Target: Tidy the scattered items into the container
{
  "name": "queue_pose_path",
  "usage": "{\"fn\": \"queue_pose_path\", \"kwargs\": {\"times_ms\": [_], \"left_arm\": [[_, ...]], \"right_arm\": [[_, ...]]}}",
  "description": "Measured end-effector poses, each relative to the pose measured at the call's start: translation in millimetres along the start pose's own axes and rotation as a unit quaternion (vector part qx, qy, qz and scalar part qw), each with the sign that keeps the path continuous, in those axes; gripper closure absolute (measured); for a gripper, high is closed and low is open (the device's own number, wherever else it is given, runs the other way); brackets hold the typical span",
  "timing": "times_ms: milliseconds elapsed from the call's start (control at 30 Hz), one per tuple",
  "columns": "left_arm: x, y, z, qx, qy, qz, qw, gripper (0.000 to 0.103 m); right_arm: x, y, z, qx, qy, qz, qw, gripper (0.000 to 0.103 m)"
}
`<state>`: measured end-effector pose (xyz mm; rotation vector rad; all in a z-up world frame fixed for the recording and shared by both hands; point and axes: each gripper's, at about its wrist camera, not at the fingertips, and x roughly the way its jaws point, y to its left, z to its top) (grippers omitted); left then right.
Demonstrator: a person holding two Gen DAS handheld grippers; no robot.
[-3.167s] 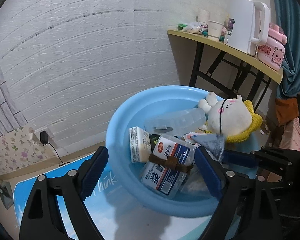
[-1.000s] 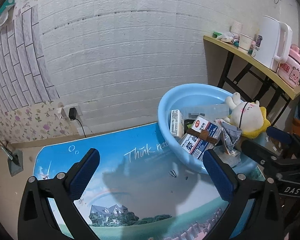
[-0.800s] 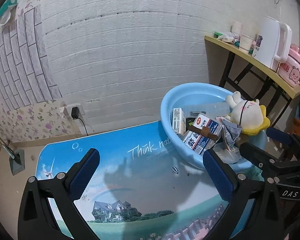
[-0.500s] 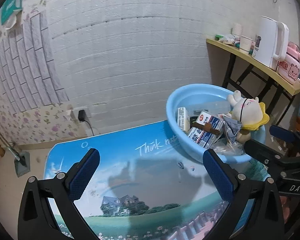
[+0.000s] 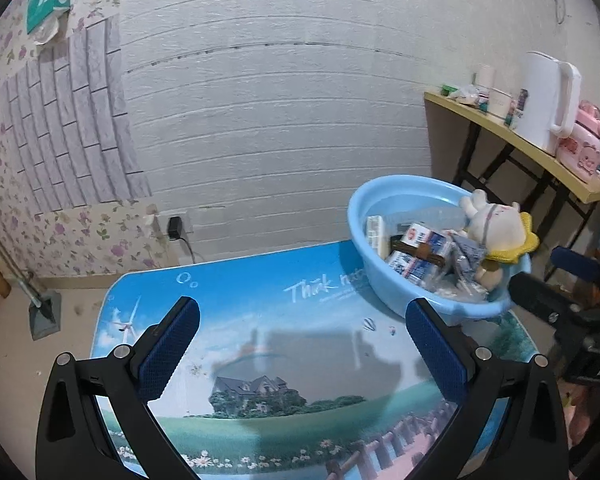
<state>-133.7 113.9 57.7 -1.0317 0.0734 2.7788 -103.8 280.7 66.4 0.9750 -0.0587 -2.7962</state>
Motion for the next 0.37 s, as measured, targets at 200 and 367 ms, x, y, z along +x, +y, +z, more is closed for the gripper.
{"fn": "queue_pose_path", "kwargs": {"times_ms": [200, 367], "left_arm": [[2, 7, -5, -0.019, -0.013, 0.029, 0.9993, 0.0], [0, 13, -15, -0.024, -0.013, 0.041, 0.9988, 0.0]], "right_arm": [[12, 0, 6, -0.009, 0.007, 0.011, 1.0, 0.0], [18, 7, 2, -0.025, 0.003, 0.01, 1.0, 0.0]]}}
